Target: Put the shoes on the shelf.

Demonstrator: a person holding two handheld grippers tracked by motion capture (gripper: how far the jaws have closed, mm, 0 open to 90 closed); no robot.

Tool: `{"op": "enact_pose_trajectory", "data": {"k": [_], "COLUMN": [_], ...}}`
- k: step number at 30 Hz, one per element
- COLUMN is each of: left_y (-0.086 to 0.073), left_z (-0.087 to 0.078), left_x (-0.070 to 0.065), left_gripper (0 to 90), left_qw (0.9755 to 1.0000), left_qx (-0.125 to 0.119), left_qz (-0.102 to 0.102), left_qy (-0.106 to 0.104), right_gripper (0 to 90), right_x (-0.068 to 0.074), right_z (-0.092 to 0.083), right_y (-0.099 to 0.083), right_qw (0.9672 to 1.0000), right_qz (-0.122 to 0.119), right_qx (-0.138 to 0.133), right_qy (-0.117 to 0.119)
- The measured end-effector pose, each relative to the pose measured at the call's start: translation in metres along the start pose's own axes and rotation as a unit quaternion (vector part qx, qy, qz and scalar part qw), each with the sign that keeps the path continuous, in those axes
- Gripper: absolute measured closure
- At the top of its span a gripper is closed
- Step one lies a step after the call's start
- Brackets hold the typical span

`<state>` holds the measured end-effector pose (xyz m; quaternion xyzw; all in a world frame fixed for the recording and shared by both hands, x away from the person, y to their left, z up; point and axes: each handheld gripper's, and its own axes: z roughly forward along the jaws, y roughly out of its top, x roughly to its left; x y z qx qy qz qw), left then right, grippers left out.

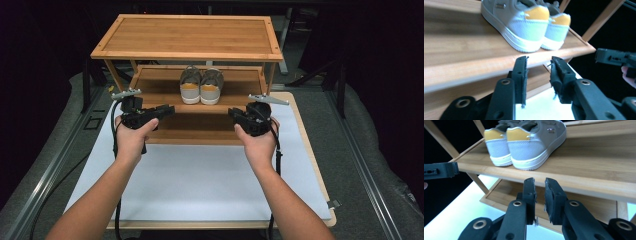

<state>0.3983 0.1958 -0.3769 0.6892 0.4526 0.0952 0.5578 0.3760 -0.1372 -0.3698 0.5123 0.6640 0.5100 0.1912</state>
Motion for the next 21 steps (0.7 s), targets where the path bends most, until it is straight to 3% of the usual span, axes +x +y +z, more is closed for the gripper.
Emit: {"op": "enact_pose_trajectory", "data": {"k": [2, 9, 16, 21], "left_y": [-0.008, -0.033, -0.063, -0.085], "left_z": [-0.002, -0.012, -0.017, -0.02], "left_x": [-0.001, -0.002, 0.002, 0.006], "left_gripper": [59.7, 52.8, 50.8, 48.6], "left_qw": [1.0, 0.9995, 0.9988, 0.9977], "left_qx": [0.002, 0.01, 0.023, 0.035], "left_qz": [0.007, 0.03, 0.042, 0.057], "left_qy": [-0.002, 0.002, 0.007, 0.008], "right_gripper": [77.5, 76.9, 74.3, 69.2], "right_x": [0.001, 0.001, -0.001, -0.003], "right_z": [-0.005, -0.014, -0.021, -0.025], "right_y": [-0.008, -0.04, -0.074, -0.102], "right_qw": [0.9999, 0.9993, 0.9988, 0.9989], "right_qz": [-0.002, -0.022, -0.03, -0.027], "right_qx": [0.005, 0.031, 0.038, 0.037], "right_qy": [0.011, 0.005, -0.01, -0.004]}}
